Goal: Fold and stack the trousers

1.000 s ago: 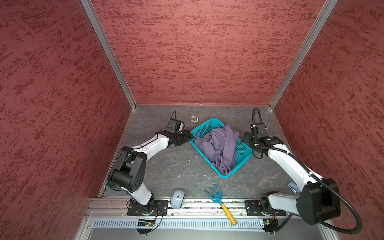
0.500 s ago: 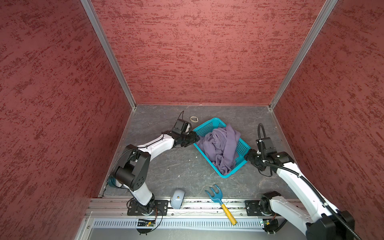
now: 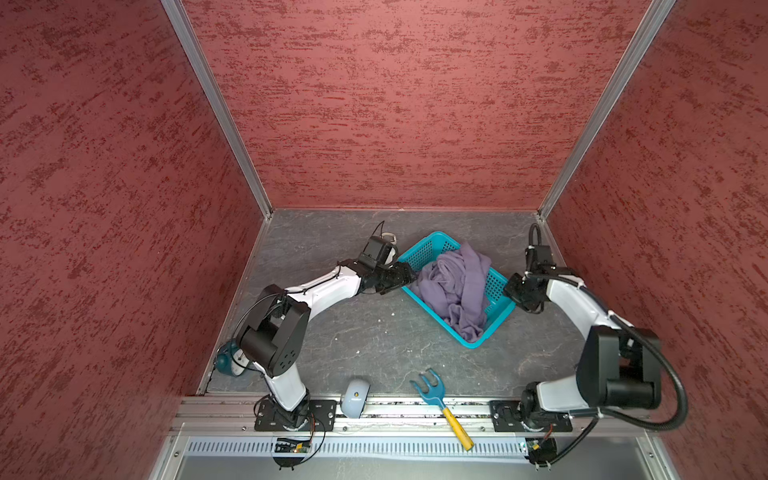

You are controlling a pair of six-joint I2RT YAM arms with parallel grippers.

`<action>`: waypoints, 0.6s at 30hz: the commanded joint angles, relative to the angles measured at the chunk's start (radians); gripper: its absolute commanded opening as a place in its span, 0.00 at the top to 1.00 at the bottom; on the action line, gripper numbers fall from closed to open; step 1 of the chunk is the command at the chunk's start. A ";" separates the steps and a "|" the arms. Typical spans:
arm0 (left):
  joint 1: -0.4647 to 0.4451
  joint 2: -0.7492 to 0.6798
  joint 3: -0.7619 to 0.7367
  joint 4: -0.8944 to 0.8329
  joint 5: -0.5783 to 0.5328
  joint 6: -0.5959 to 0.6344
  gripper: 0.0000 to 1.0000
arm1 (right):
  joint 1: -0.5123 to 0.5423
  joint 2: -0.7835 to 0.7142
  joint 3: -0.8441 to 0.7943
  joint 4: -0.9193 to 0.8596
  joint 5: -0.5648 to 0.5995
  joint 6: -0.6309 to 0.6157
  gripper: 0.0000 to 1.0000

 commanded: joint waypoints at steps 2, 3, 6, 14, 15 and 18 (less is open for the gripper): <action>-0.012 -0.047 0.038 0.009 0.032 0.020 0.01 | -0.076 0.146 0.201 0.054 0.053 -0.092 0.46; -0.011 -0.060 0.038 0.009 0.031 0.026 0.01 | -0.080 0.183 0.253 0.052 0.062 -0.106 0.44; -0.009 -0.093 0.047 -0.001 0.008 0.056 0.01 | -0.080 0.268 0.408 0.021 0.129 -0.147 0.41; 0.035 -0.036 0.102 -0.003 -0.041 0.118 0.12 | 0.007 0.067 0.470 -0.041 0.318 -0.161 0.27; 0.044 -0.014 0.112 0.001 -0.028 0.113 0.17 | 0.043 0.024 0.453 -0.048 0.353 -0.168 0.24; 0.055 0.044 0.144 0.005 -0.006 0.101 0.25 | 0.165 -0.096 0.370 -0.046 0.385 -0.176 0.13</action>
